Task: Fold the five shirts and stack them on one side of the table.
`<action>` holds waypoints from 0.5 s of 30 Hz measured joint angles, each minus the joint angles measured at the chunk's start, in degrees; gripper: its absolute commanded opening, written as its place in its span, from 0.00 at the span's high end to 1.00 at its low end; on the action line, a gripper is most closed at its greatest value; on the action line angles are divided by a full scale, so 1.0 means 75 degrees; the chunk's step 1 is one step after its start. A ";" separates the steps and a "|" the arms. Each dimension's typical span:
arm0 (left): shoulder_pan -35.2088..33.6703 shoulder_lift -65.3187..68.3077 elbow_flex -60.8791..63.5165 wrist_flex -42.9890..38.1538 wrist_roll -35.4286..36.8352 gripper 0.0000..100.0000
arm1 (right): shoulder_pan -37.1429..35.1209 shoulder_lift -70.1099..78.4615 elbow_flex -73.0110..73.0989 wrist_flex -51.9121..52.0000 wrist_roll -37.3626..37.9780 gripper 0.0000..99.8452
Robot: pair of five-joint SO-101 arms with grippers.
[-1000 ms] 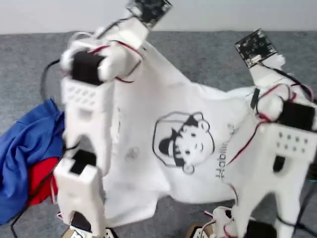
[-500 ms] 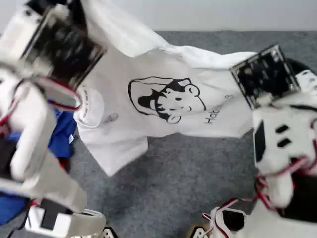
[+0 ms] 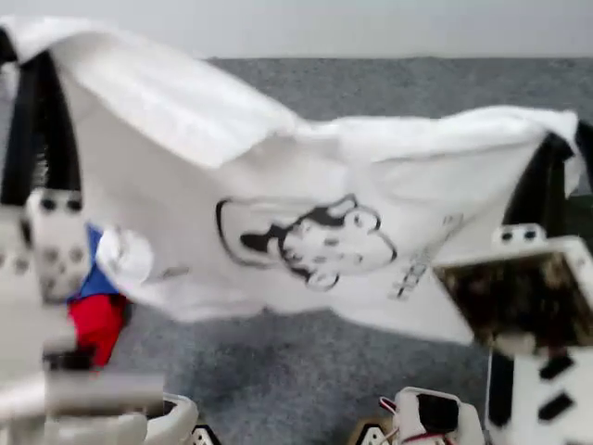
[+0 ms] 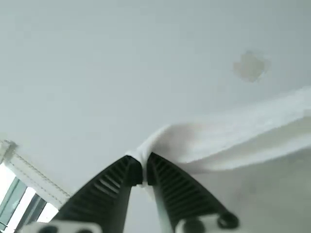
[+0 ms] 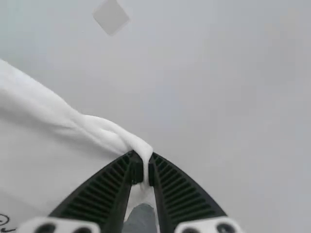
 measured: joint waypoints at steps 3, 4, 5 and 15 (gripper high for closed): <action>0.0000 -0.0176 -0.0012 0.0000 -0.0340 0.98 | 0.0047 -0.0293 0.0000 0.0410 0.0223 0.99; 0.0000 -0.0188 -0.0012 0.0000 -0.0352 0.98 | 0.0047 -0.0340 -0.0012 0.0563 0.0258 0.99; 0.0000 -0.0188 -0.0012 0.0000 -0.0352 0.98 | 0.0047 -0.0352 -0.0012 0.0738 0.0270 0.99; 0.0000 0.0141 0.1008 0.1114 -0.0363 0.98 | 0.0047 -0.0340 0.1887 0.1032 0.0293 0.99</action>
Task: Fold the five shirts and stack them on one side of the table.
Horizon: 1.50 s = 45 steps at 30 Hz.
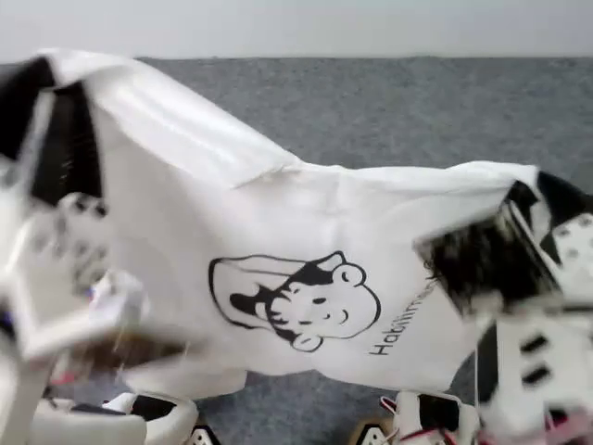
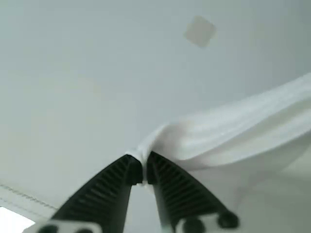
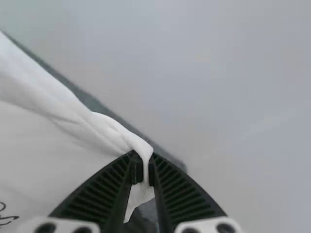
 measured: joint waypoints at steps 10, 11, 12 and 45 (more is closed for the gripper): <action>0.0000 0.1008 0.3751 -0.0164 -0.0012 0.98 | -0.0809 0.0105 0.4736 -0.2168 -0.0012 0.99; -0.0070 0.1090 0.4173 -0.0422 -0.0012 0.98 | -0.0821 0.0105 0.5181 -0.2684 -0.0012 0.99; -0.0152 0.1184 0.4560 -0.0727 -0.0012 0.98 | -0.0844 0.0105 0.5603 -0.3188 -0.0012 0.99; -0.0961 0.5544 0.6189 -0.7830 0.0668 0.98 | -0.0867 0.9518 0.0750 -1.0045 0.2145 0.99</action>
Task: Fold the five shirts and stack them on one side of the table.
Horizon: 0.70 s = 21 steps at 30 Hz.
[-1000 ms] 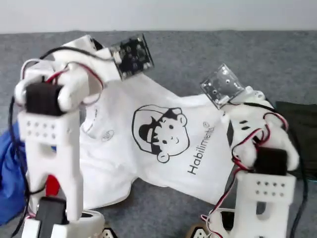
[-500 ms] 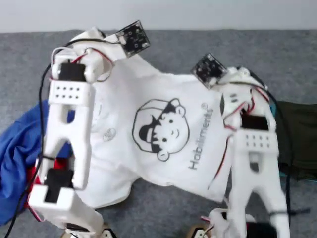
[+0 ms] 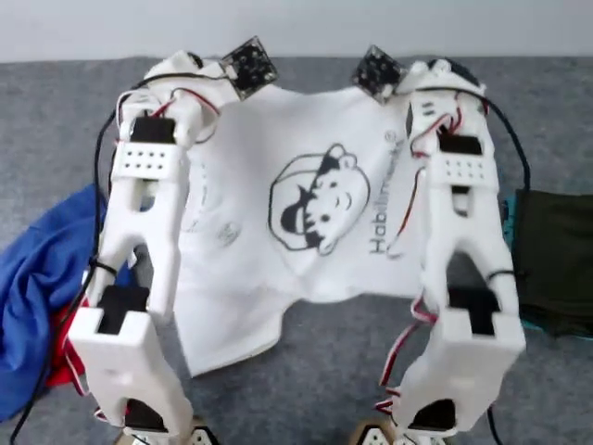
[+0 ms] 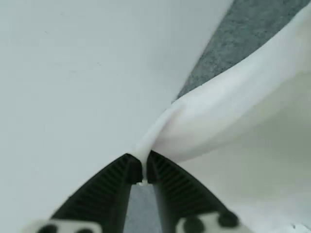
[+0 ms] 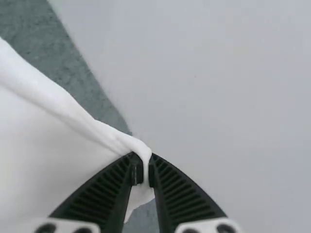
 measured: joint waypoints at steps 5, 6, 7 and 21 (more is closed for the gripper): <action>-0.0035 0.0563 -0.1114 0.0094 0.0000 0.98 | 0.0000 0.0832 -0.1090 0.0000 0.0012 0.99; -0.0023 0.0621 -0.1325 0.0223 0.0000 0.98 | 0.0000 0.0856 -0.1137 0.0000 0.0012 0.99; -0.0023 0.0680 -0.1524 0.0410 0.0000 0.98 | 0.0000 0.0879 -0.1172 0.0000 0.0012 0.99; -0.0023 0.0797 -0.2227 0.4278 0.0000 0.98 | 0.0059 0.0903 -0.1242 0.2778 0.0000 0.99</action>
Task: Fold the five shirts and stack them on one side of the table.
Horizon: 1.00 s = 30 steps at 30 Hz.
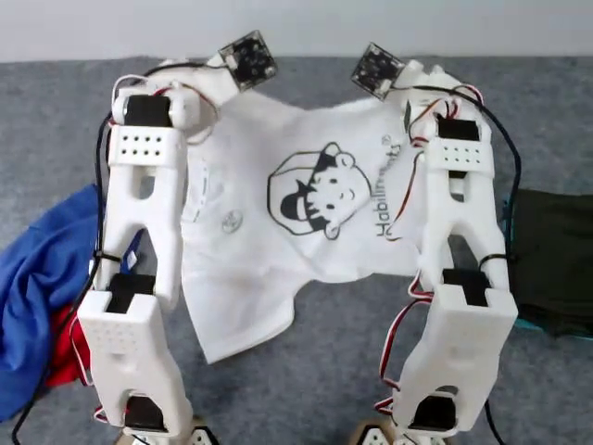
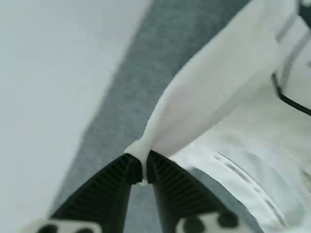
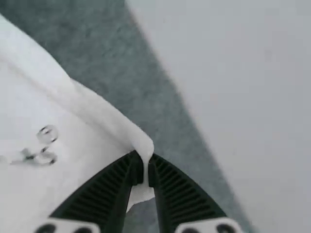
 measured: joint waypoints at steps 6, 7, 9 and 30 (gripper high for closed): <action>0.0000 0.0000 0.0000 0.2040 0.0000 0.98 | 0.0199 0.0000 0.0000 0.1547 -0.0516 0.99; 0.0000 0.0000 0.0000 0.2426 0.0000 0.98 | 0.0223 0.0000 0.0000 0.1840 -0.0645 0.99; 0.0000 0.0000 -0.0012 0.3153 0.0000 0.98 | 0.0246 -0.0012 0.0000 0.2473 -0.0903 0.99; 0.0598 -0.4642 0.5990 0.3681 0.0059 0.98 | 0.0574 -0.0281 0.0000 0.6857 -0.1418 0.99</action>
